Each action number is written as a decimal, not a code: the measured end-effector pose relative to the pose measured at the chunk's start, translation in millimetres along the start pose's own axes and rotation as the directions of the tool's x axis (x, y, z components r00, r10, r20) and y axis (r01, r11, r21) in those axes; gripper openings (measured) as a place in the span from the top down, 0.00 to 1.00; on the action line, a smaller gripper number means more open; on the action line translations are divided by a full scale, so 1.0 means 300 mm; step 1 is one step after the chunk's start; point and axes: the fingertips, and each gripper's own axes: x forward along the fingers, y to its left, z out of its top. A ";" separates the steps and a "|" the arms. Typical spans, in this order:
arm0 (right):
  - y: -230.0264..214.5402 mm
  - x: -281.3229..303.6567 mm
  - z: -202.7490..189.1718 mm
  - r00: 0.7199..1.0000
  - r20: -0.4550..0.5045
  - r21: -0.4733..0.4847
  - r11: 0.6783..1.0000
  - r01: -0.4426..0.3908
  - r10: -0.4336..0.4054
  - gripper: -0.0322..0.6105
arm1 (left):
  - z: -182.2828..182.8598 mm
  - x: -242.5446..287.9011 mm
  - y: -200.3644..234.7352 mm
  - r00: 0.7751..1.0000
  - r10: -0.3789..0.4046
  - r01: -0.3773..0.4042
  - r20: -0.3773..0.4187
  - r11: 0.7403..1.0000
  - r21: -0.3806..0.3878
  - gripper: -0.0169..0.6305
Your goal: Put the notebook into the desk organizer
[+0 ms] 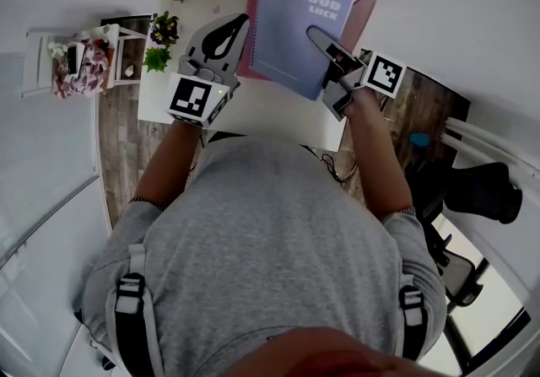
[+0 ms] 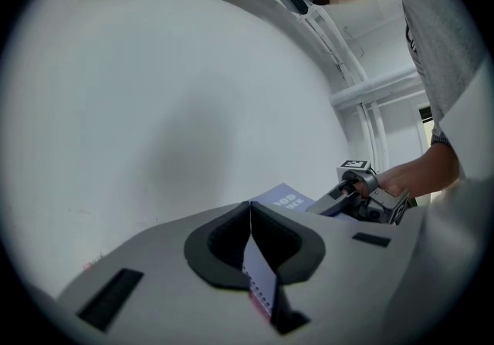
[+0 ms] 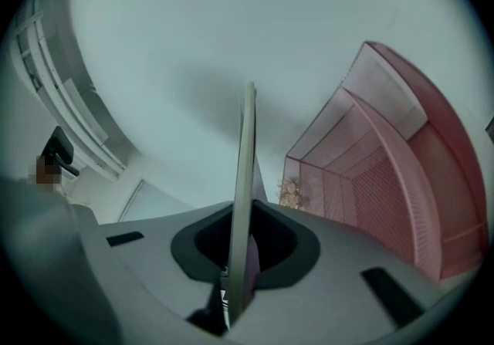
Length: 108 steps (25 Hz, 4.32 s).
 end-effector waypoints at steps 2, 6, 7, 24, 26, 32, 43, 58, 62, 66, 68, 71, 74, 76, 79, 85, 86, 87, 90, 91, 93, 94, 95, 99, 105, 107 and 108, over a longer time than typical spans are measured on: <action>-0.016 0.013 -0.003 1.000 -0.018 0.014 1.000 0.013 -0.013 0.89 | -0.006 0.005 0.004 1.000 -0.002 0.002 -0.002 1.000 -0.003 0.94; -0.037 0.037 -0.001 0.998 -0.050 -0.010 0.999 0.038 -0.039 0.89 | -0.020 0.010 0.005 1.000 -0.009 0.009 -0.008 1.000 -0.008 0.94; -0.042 0.042 0.001 0.997 -0.057 -0.020 0.999 0.046 -0.047 0.89 | -0.021 0.011 0.006 1.000 -0.010 0.010 -0.008 1.000 -0.009 0.94; -0.256 0.130 0.021 0.923 -0.140 -0.288 0.907 0.308 -0.358 0.87 | -0.078 0.030 0.051 0.999 -0.025 0.025 -0.021 0.999 -0.039 0.94; -0.273 0.127 0.025 0.917 -0.129 -0.290 0.899 0.328 -0.376 0.87 | -0.080 0.027 0.055 0.999 -0.027 0.026 -0.021 0.999 -0.044 0.94; -0.307 0.138 0.024 0.877 -0.105 -0.402 0.826 0.394 -0.470 0.84 | -0.084 0.030 0.069 0.999 -0.028 0.027 -0.030 0.999 -0.048 0.94; -0.381 0.142 -0.004 0.743 -0.011 -0.632 0.580 0.513 -0.669 0.78 | -0.077 0.048 0.058 0.999 -0.042 0.040 -0.028 0.998 -0.045 0.94; -0.401 0.131 0.009 0.624 0.159 -0.717 0.345 0.605 -0.765 0.66 | -0.114 0.099 0.027 0.993 -0.113 0.111 -0.047 0.993 -0.028 0.94; -0.401 0.137 0.006 0.616 0.176 -0.713 0.332 0.618 -0.768 0.58 | -0.106 0.116 0.012 0.988 -0.140 0.138 -0.062 0.989 -0.044 0.94; -0.394 0.142 -0.015 0.600 0.188 -0.723 0.304 0.621 -0.777 0.44 | -0.099 0.117 0.018 0.989 -0.135 0.133 -0.052 0.990 -0.042 0.94; -0.387 0.141 -0.016 0.590 0.203 -0.721 0.288 0.630 -0.782 0.44 | -0.097 0.115 0.017 0.989 -0.141 0.139 -0.050 0.989 -0.048 0.94; -0.380 0.140 -0.012 0.573 0.234 -0.721 0.255 0.644 -0.785 0.43 | -0.103 0.105 0.026 0.990 -0.135 0.134 -0.046 0.990 -0.039 0.94; -0.379 0.136 -0.010 0.551 0.261 -0.724 0.217 0.654 -0.792 0.41 | -0.100 0.103 0.020 0.987 -0.154 0.151 -0.051 0.987 -0.055 0.94; -0.378 0.133 -0.010 0.539 0.272 -0.724 0.200 0.660 -0.797 0.40 | -0.105 0.097 0.022 0.987 -0.157 0.154 -0.047 0.987 -0.054 0.94; -0.375 0.132 -0.004 0.518 0.299 -0.725 0.161 0.669 -0.802 0.37 | -0.114 0.092 0.026 0.985 -0.162 0.159 -0.052 0.985 -0.059 0.94; -0.359 0.116 0.011 0.493 0.341 -0.717 0.117 0.687 -0.801 0.31 | -0.121 0.090 0.026 0.985 -0.169 0.167 -0.033 0.985 -0.053 0.94; -0.352 0.113 0.016 0.489 0.353 -0.716 0.106 0.690 -0.797 0.30 | -0.121 0.089 0.024 0.985 -0.172 0.170 -0.034 0.984 -0.052 0.94; -0.344 0.110 0.021 0.488 0.363 -0.716 0.097 0.691 -0.794 0.30 | -0.118 0.090 0.024 0.984 -0.173 0.172 -0.030 0.984 -0.051 0.94; -0.314 0.105 0.033 0.492 0.389 -0.712 0.085 0.697 -0.779 0.29 | -0.122 0.084 0.022 0.983 -0.181 0.179 -0.037 0.983 -0.052 0.94; -0.302 0.104 0.037 0.496 0.396 -0.709 0.085 0.700 -0.773 0.29 | -0.125 0.082 0.021 0.982 -0.183 0.181 -0.041 0.982 -0.051 0.94; -0.281 0.101 0.046 0.509 0.401 -0.703 0.100 0.704 -0.762 0.29 | -0.125 0.080 0.020 0.982 -0.185 0.183 -0.044 0.982 -0.049 0.94; -0.270 0.100 0.051 0.521 0.401 -0.701 0.113 0.704 -0.754 0.29 | -0.127 0.079 0.020 0.981 -0.185 0.183 -0.050 0.982 -0.048 0.94; -0.256 0.099 0.056 0.535 0.403 -0.701 0.126 0.702 -0.743 0.29 | -0.126 0.078 0.020 0.982 -0.183 0.181 -0.053 0.982 -0.045 0.94; -0.171 0.095 0.073 0.621 0.407 -0.722 0.180 0.668 -0.670 0.37 | -0.117 0.073 0.013 0.984 -0.173 0.172 -0.045 0.985 -0.034 0.94; -0.018 0.068 0.088 0.749 0.414 -0.770 0.240 0.591 -0.516 0.59 | -0.082 0.052 -0.012 0.991 -0.129 0.129 -0.032 0.992 -0.017 0.94; 0.037 0.052 0.079 0.786 0.412 -0.793 0.244 0.558 -0.461 0.73 | -0.063 0.040 -0.026 0.993 -0.115 0.114 -0.028 0.993 -0.010 0.94; 0.065 0.042 0.074 0.801 0.412 -0.803 0.243 0.545 -0.434 0.79 | -0.051 0.034 -0.033 0.994 -0.108 0.108 -0.024 0.994 -0.006 0.94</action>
